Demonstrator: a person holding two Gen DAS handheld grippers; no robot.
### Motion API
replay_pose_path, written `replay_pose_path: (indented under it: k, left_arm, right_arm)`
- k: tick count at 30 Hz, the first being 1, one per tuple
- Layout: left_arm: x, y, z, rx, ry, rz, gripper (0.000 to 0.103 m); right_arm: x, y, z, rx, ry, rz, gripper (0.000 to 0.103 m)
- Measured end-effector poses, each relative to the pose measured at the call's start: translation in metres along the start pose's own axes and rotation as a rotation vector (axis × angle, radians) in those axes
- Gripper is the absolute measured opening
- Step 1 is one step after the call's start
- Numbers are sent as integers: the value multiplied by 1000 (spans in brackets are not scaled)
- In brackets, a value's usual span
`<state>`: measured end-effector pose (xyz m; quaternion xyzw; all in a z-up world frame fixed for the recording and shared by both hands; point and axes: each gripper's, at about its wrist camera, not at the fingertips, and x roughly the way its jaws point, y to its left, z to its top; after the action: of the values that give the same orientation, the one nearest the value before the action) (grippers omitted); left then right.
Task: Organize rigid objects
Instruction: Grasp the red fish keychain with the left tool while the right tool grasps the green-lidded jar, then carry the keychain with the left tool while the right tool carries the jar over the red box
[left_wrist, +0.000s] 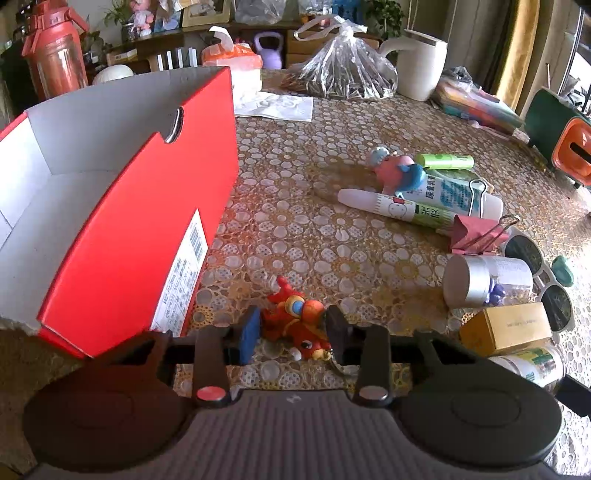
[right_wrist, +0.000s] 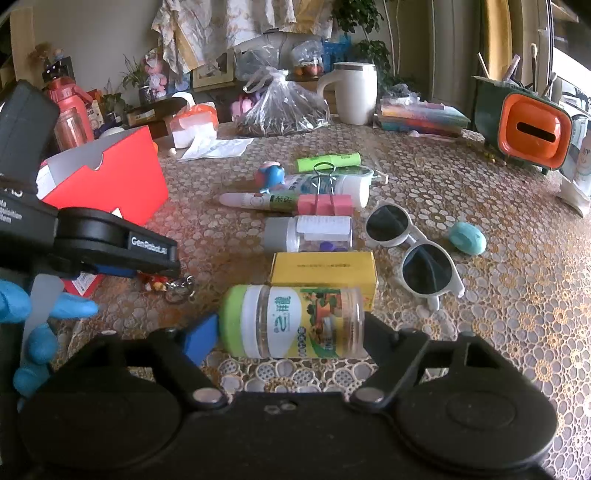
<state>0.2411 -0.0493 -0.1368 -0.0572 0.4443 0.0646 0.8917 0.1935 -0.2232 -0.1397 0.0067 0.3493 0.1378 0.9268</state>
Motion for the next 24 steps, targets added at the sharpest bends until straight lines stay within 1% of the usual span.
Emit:
replay_pose_path:
  k: [7, 12, 17, 24]
  left_arm:
    - [0, 1, 1, 23, 13, 5, 37]
    - [-8, 2, 0, 39, 17, -9, 37]
    - [-21, 6, 1, 40, 17, -42, 37]
    - [-50, 14, 7, 49, 10, -104, 37]
  right_arm:
    - [-2, 0, -1, 6, 4, -7, 81]
    - [-5, 0, 0, 20, 16, -10, 80]
    - [-18, 5, 2, 4, 2, -15, 80]
    - [-37, 12, 12, -13, -8, -22, 80]
